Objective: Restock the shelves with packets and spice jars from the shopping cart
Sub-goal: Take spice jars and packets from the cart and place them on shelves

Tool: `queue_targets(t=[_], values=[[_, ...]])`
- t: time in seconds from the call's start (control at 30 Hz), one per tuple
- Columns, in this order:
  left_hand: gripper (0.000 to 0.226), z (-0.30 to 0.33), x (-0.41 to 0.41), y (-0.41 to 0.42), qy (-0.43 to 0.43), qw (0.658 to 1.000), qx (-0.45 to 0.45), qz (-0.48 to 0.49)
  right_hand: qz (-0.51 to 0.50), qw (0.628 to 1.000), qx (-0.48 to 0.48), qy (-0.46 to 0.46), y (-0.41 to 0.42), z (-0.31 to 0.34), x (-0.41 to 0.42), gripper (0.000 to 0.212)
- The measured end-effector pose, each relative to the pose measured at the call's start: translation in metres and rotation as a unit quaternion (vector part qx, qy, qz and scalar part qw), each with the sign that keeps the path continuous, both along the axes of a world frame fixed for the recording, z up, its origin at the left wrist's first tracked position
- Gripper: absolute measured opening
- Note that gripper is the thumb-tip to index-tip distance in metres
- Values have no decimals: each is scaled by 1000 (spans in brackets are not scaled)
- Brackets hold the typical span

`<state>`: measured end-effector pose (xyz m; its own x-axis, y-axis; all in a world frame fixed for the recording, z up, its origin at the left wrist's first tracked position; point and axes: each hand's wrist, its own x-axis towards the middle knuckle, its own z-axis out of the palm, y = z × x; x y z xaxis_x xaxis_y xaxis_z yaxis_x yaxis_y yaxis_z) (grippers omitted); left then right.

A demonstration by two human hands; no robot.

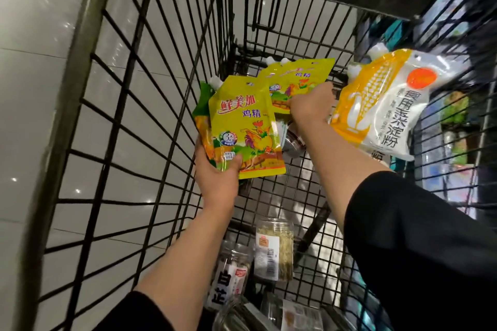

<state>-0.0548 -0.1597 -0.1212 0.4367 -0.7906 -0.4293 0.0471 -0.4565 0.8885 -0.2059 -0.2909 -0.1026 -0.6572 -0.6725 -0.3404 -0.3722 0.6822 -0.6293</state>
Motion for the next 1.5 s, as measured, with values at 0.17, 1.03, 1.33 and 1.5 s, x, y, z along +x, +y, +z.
queue_targets(t=[0.17,1.03,1.33,1.5], values=[[73,6,1,0,-9,1000,5,0,45,988,-111,92,20,27,-19,28],[65,10,-11,-6,-84,994,73,-16,226,961,-25,156,64,-23,-8,39],[62,-2,-7,-6,-74,996,51,-23,253,941,125,185,-6,-45,-23,57],[62,-2,-9,-6,-67,997,41,-21,179,973,39,139,-15,-34,-11,51]])
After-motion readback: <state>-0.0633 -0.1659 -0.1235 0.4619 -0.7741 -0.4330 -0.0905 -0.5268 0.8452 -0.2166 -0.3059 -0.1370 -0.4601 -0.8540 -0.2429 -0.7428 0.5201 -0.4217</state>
